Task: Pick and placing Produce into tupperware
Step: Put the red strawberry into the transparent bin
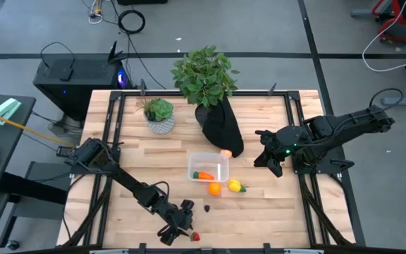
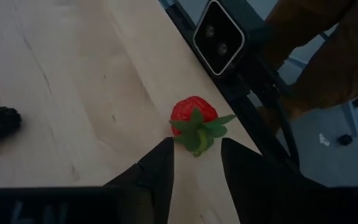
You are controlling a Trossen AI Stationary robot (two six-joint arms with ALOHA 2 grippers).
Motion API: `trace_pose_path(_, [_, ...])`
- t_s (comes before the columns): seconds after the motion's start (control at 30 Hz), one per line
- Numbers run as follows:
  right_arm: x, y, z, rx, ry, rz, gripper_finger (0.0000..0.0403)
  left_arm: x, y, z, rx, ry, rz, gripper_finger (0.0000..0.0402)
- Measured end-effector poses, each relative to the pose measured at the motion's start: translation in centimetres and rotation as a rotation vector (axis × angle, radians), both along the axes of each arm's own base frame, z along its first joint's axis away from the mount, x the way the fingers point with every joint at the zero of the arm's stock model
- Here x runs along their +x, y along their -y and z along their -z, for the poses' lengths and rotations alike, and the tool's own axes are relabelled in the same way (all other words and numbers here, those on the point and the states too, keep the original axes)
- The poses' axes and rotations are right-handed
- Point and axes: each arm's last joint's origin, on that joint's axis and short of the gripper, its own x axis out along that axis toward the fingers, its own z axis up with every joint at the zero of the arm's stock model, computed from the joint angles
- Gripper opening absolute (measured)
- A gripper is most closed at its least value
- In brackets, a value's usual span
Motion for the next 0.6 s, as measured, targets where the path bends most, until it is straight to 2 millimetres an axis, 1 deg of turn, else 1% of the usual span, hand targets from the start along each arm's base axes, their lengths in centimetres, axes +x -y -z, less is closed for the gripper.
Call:
trace_pose_path(0.23, [0.0,0.0,0.0,0.000,0.000,0.000,0.0078,0.1,0.1,-0.1,0.000,0.020,0.013,0.0146])
trace_pose_path(0.37, [0.0,0.0,0.0,0.000,-0.001,0.000,0.0078,0.2,0.2,0.7,-0.007,0.014,0.022,0.0148])
trace_pose_path(0.43, [0.0,0.0,0.0,0.000,0.001,0.000,0.0078,0.2,0.2,1.0,-0.002,-0.002,0.022,0.0147])
trace_pose_path(0.6, [0.0,0.0,0.0,0.002,0.002,0.001,0.0078,0.4,0.1,0.8,-0.009,0.008,0.017,0.0139])
